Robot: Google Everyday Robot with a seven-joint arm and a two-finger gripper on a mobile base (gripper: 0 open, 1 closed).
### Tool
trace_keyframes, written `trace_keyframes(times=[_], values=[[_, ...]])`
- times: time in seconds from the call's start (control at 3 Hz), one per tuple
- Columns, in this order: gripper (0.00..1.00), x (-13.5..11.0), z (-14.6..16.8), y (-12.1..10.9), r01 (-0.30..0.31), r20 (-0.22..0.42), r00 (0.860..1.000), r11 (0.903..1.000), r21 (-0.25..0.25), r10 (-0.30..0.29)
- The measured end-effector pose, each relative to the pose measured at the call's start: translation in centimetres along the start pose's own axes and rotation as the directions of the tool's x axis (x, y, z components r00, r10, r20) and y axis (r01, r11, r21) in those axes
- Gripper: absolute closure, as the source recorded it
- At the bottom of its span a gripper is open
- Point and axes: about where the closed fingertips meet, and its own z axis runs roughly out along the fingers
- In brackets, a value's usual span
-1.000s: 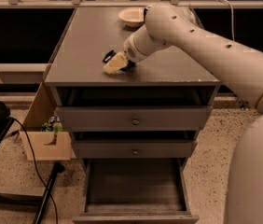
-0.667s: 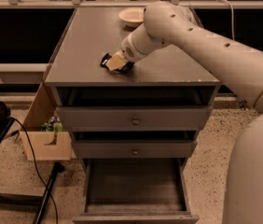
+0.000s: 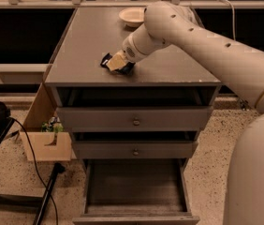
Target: Place rxbar blueberry into bottom drawer
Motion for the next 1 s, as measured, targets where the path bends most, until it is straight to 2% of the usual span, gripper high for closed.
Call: trace_keyframes(times=[0.33,1.0], values=[[1.0,-0.3,-0.6,0.0,0.002,0.001,1.0,1.0,0.0,-0.002],[1.0,-3.8,-7.0,0.0,0.031,0.003,1.0,0.9993,0.022,-0.031]])
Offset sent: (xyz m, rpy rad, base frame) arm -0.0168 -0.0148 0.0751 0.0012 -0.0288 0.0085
